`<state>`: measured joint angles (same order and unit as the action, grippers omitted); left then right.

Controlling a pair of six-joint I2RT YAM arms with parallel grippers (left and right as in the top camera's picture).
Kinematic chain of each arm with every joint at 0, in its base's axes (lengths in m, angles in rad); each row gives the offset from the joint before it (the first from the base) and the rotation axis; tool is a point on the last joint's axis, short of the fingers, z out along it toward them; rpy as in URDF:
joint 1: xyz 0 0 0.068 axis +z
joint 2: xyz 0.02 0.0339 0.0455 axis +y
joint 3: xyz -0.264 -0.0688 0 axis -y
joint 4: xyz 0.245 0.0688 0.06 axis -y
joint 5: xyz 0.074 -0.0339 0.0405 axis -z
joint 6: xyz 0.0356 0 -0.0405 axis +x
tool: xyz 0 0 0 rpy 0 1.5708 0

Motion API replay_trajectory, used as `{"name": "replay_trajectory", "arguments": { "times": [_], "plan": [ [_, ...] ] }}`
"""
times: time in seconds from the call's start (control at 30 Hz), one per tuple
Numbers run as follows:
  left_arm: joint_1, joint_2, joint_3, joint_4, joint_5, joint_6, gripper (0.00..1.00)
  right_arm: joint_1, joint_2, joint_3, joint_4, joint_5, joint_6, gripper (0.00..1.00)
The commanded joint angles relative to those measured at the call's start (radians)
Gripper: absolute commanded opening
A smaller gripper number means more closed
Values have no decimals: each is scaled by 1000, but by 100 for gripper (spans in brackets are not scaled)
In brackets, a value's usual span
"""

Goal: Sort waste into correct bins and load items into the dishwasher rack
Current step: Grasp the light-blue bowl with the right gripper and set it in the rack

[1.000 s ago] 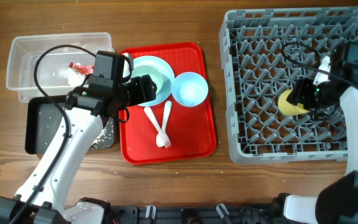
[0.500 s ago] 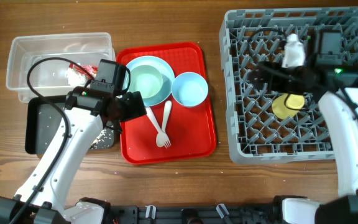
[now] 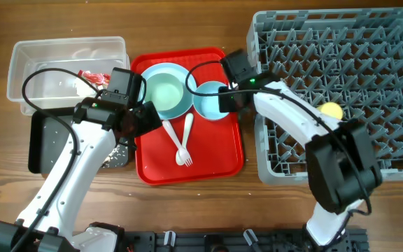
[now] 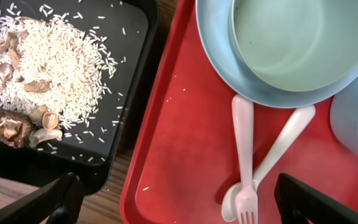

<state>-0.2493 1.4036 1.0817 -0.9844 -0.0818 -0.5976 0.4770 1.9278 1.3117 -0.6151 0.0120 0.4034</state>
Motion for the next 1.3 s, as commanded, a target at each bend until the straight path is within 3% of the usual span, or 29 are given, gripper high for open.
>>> {"name": "replay_trajectory", "arguments": {
  "times": [0.0,0.03,0.13,0.23,0.33,0.43,0.53,0.63,0.7,0.83,0.93,1.1,1.17,1.27],
  "plan": [
    [5,-15,0,0,-16,-17,100,2,15,11,10,25,19,26],
    [5,-15,0,0,-16,-17,100,2,16,11,8,25,20,21],
    [5,-15,0,-1,-16,-17,100,2,16,11,-4,26,32,17],
    [5,-15,0,0,-16,-17,100,2,16,10,-29,33,101,4],
    [5,-15,0,-1,-16,-17,100,0,-6,13,-36,32,94,4],
    [5,-15,0,0,-16,-17,100,-32,-146,35,-27,63,42,4],
    [5,-15,0,1,-16,-17,100,-58,-335,50,10,256,-49,4],
    [5,-15,0,11,-16,-17,100,-81,-438,50,150,584,-301,4],
    [5,-15,0,16,-16,-17,100,-96,-431,50,311,733,-614,4],
    [5,-15,0,23,-16,-17,100,-166,-382,50,529,753,-1057,4],
    [5,-15,0,23,-16,-17,100,-196,-311,50,597,770,-1278,4],
    [5,-15,0,23,-16,-17,100,-200,-95,50,986,1241,-1194,5],
    [5,-15,0,23,-16,-17,100,-199,-31,47,954,1285,-1091,4],
    [5,-15,0,23,-16,-17,100,-181,-18,23,943,1270,-1060,4]
  ]
}}
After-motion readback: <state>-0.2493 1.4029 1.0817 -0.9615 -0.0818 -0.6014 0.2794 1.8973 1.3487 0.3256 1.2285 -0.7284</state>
